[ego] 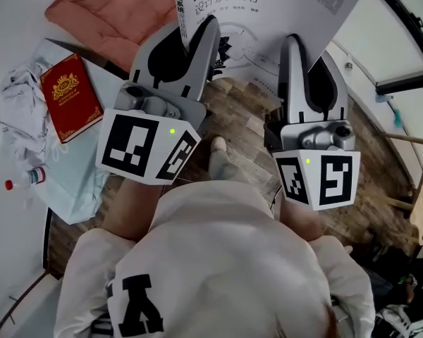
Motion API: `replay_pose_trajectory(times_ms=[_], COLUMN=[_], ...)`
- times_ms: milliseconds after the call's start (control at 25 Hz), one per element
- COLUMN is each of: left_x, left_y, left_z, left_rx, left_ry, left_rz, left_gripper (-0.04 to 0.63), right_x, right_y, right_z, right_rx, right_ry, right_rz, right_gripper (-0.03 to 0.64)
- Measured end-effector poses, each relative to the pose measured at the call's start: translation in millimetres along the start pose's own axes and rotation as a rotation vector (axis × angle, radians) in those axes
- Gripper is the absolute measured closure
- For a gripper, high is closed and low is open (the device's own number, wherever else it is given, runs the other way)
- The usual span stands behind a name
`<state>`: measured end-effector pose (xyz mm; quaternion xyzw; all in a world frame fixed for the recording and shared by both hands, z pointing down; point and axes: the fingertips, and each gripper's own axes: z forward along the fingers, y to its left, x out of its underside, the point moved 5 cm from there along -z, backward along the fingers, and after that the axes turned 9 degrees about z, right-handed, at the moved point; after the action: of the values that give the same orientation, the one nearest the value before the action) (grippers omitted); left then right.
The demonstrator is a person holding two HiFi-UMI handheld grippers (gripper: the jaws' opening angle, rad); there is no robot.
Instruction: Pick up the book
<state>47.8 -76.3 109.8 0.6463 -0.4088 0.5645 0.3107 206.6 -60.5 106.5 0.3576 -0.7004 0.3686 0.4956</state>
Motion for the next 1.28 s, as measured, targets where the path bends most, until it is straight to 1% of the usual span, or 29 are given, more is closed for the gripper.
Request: replay_pose_trajectory(times_ms=[80,160,200,400,440,640,800,960,1120,1280], left_x=[1.4,5.3,7.0,6.1,6.7,9.0,7.9,4.7,7.8,9.8], left_y=[1.8,1.3,1.2,-4.2,-4.5,1.1,-0.6,-1.1,2.5,4.7], left_z=[2.4,5.2,4.7,0.8,1.0,1.9,-1.3,-0.8,2.2,4.3], left_rx=[0.02,0.063,0.07,0.002,-0.002,0.038,0.038,0.062,0.082,0.106], left_ry=[-0.021,-0.041,-0.046,-0.05,-0.047,-0.049,-0.074,-0.079,-0.056,-0.053], left_rz=[0.003,-0.02,-0.028,0.003,0.002,-0.02,-0.007,0.002,-0.028,-0.045], left_gripper=[0.548,0.548,0.548,0.548,0.549,0.548,0.548,0.549,0.548,0.548], right_x=[0.4,0.0,0.9,4.0,4.4,5.0,4.3,3.8,5.0,5.5], right_y=[0.5,2.1,3.2,-3.3,-4.4,0.1,0.7,-0.2,1.5,2.9], right_z=[0.0,-5.1,-6.4,-5.2,-4.7,-4.0,-6.8,-8.0,-6.4,-5.3], right_rx=[0.016,0.062,0.068,-0.015,-0.02,0.006,-0.012,0.007,0.033,0.062], right_ry=[-0.019,-0.032,-0.034,-0.035,-0.031,-0.025,-0.053,-0.064,-0.039,-0.035], right_rz=[-0.021,-0.056,-0.064,-0.035,-0.032,-0.049,-0.067,-0.064,-0.066,-0.077], right_gripper=[0.557,0.558,0.557,0.558,0.558,0.558,0.558,0.557,0.558,0.558])
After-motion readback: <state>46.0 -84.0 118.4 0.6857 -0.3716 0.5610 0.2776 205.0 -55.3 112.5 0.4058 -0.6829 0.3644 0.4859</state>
